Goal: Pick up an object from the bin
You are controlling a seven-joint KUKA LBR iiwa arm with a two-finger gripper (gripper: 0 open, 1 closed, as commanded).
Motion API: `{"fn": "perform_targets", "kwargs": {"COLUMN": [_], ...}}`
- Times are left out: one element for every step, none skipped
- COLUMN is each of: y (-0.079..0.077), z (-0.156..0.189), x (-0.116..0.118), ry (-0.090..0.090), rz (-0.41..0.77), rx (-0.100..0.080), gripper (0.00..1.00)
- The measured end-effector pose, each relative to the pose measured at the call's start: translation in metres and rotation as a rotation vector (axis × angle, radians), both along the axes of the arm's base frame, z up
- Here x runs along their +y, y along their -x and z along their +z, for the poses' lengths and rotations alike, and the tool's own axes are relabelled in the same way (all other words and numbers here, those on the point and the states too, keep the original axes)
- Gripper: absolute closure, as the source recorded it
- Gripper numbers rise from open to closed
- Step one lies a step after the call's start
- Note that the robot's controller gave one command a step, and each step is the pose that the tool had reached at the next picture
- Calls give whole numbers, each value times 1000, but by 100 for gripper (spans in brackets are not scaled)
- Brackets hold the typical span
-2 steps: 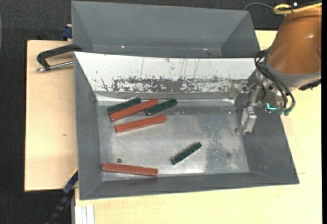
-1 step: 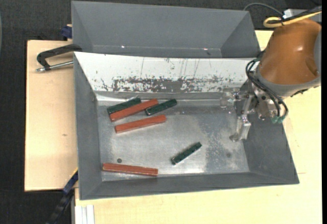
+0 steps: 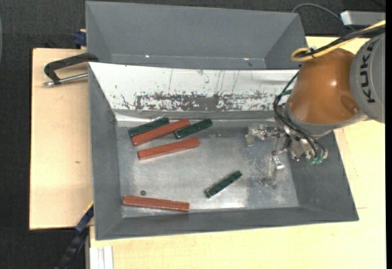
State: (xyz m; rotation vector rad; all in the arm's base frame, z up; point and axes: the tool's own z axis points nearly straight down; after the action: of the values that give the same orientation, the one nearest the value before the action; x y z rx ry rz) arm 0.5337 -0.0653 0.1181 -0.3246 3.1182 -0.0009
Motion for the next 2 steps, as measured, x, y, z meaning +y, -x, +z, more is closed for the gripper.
{"fn": "perform_targets", "kwargs": {"y": [17, 20], "z": [-42, -46], "x": [9, 40], "ry": [-1, -1], "rz": [12, 38], "rx": [6, 8], "gripper": [0, 0]}}
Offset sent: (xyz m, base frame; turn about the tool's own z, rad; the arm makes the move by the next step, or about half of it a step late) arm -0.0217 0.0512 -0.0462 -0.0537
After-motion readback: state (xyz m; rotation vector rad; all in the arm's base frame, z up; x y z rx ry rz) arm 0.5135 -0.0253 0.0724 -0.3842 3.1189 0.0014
